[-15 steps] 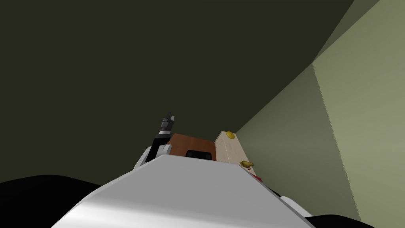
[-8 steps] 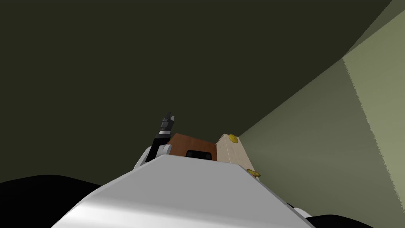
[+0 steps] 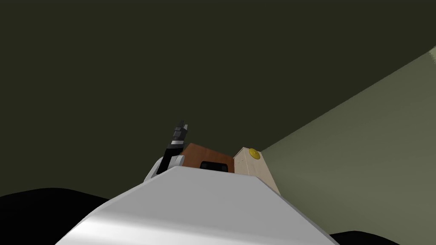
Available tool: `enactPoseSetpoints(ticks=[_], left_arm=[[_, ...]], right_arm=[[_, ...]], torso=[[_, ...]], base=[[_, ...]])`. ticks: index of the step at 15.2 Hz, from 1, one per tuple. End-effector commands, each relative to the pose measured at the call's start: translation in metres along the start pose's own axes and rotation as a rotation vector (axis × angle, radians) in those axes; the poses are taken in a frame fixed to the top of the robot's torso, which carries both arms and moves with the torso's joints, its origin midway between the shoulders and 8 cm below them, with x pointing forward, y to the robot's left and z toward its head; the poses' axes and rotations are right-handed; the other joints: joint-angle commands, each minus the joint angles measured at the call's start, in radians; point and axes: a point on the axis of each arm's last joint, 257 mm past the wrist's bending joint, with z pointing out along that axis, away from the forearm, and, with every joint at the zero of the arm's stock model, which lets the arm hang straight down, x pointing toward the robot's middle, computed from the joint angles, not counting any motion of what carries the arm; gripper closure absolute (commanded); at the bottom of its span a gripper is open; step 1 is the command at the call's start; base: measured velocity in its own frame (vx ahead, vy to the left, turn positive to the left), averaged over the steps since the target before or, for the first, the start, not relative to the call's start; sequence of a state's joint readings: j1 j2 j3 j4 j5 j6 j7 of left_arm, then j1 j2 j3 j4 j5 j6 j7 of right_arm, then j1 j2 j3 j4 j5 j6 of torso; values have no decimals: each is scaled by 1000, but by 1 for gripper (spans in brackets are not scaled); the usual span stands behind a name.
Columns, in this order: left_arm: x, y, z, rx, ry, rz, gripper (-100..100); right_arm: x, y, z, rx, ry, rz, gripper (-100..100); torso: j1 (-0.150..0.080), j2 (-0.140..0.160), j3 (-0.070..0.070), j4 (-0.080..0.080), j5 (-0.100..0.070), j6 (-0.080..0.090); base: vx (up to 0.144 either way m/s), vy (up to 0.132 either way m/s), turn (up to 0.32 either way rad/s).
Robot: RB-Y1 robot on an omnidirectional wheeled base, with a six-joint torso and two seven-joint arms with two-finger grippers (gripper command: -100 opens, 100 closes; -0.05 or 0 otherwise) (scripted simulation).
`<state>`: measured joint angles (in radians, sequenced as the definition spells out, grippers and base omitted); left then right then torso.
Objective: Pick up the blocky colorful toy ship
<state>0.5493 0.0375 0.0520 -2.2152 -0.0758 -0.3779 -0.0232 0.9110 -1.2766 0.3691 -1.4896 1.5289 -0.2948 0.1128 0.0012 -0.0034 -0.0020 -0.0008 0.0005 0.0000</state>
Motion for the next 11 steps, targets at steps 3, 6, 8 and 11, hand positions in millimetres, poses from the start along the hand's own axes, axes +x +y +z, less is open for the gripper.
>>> enactPoseSetpoints(ticks=[3,6,8,11], left_arm=[[0,0,0,0,0,0,0],[0,0,0,0,0,0,0],[0,0,0,0,0,0,0],[0,0,0,0,0,0,0]], right_arm=[[16,10,1,-27,27,1,-100],[27,17,5,-45,37,30,-100],[39,18,3,-43,52,55,-100],[46,24,8,-59,55,83,-100]], torso=[[1,2,1,0,0,0],[3,9,5,2,0,0],[4,12,7,3,1,0],[4,10,6,2,1,-1]], base=[[5,2,112],[-88,29,213],[-99,38,161],[-61,43,173]])
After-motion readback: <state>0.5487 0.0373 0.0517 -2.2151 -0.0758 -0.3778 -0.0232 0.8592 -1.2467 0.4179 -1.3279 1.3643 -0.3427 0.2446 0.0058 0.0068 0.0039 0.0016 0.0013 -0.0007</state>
